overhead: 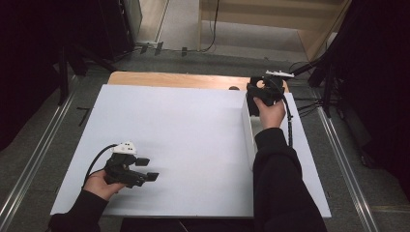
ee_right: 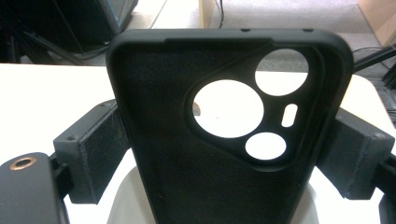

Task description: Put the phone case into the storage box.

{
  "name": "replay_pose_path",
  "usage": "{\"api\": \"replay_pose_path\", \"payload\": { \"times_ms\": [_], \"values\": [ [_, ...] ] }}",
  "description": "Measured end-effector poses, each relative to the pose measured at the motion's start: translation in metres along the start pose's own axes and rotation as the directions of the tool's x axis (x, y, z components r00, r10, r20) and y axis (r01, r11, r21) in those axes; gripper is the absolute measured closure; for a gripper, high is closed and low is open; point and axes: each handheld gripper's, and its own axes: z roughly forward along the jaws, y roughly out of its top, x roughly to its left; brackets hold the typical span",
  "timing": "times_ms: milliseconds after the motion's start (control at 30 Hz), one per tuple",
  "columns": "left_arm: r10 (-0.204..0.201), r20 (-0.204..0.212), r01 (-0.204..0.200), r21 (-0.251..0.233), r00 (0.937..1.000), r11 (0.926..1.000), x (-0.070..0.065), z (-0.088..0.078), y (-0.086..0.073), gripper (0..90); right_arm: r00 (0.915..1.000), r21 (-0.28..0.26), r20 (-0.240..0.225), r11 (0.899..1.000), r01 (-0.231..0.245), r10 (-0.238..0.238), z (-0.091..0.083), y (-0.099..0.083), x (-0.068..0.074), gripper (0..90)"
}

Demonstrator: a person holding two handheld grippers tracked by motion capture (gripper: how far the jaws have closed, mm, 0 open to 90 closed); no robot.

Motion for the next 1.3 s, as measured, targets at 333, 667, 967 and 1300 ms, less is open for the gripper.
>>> {"api": "replay_pose_path", "payload": {
  "times_ms": [333,667,967,1300],
  "values": [
    [0.006,0.003,-0.006,0.008,1.0,0.9999,0.0,0.0,0.0,28.7,1.0,0.006,-0.001,1.0,-0.004,0.004,-0.006,0.012,-0.002,9.5],
    [0.005,0.003,-0.005,0.009,1.0,0.9999,0.0,0.0,0.0,28.7,1.0,-0.008,0.002,1.0,-0.002,0.002,-0.011,0.026,-0.002,9.5],
    [0.006,0.006,-0.006,0.008,1.0,0.9999,0.0,0.001,0.0,28.6,1.0,-0.016,0.0,1.0,0.006,-0.006,-0.016,0.038,-0.001,9.5],
    [0.001,0.001,-0.001,0.004,1.0,1.0,0.001,0.0,0.0,28.6,0.9983,-0.009,-0.037,0.999,0.045,-0.045,-0.032,0.05,0.002,9.6]
  ]
}}
